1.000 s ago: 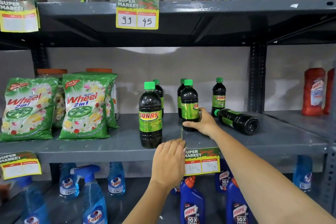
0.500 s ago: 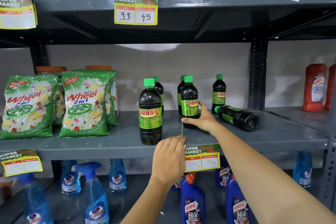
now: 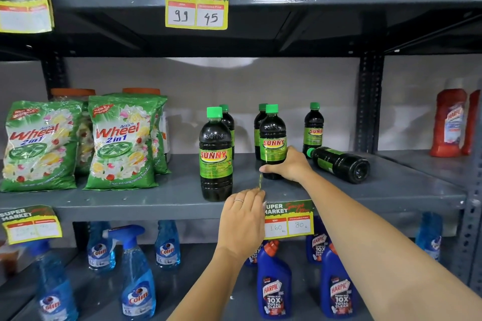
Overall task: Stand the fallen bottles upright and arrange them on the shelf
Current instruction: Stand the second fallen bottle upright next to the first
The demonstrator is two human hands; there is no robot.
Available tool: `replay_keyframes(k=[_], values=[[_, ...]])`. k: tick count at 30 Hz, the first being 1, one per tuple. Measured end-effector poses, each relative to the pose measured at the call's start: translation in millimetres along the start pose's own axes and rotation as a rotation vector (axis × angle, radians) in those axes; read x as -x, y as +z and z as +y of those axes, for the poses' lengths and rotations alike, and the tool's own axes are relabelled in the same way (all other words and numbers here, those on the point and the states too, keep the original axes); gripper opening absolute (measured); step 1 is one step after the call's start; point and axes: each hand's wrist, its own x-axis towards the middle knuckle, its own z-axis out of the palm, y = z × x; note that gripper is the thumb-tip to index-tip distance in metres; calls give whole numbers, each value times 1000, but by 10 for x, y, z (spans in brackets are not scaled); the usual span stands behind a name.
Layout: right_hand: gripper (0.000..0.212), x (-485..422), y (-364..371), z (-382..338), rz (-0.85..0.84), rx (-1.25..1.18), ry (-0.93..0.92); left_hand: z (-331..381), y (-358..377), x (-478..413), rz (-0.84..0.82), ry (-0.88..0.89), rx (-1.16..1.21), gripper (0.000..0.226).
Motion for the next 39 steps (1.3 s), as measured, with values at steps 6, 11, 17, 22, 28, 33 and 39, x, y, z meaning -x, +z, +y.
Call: replay_keyframes(k=[6,11,17,22,28,33,39], values=[[92,140,-21,-38,0,53,-12,15,-7,13,7,-24,-10,47],[93,333,-38,-94,38,82,-28,44,-37,17,-28,-34,-26,44],[97,594,-116,-101,44,46,-40,33,-74,20,-85,-14,-55,39],[94,811,-169,-100,64,0,-43,57,-102,25,-72,-28,-33,39],[85,926,-192,-78,69,-39,-68,50,-80,19,9,-25,13,32],[90,956,-173,-59,82,-44,-67,75,-69,15,42,-49,60,36],[85,1037,-164,-50,102,-62,-70,75,-48,7,27,-41,50,31]])
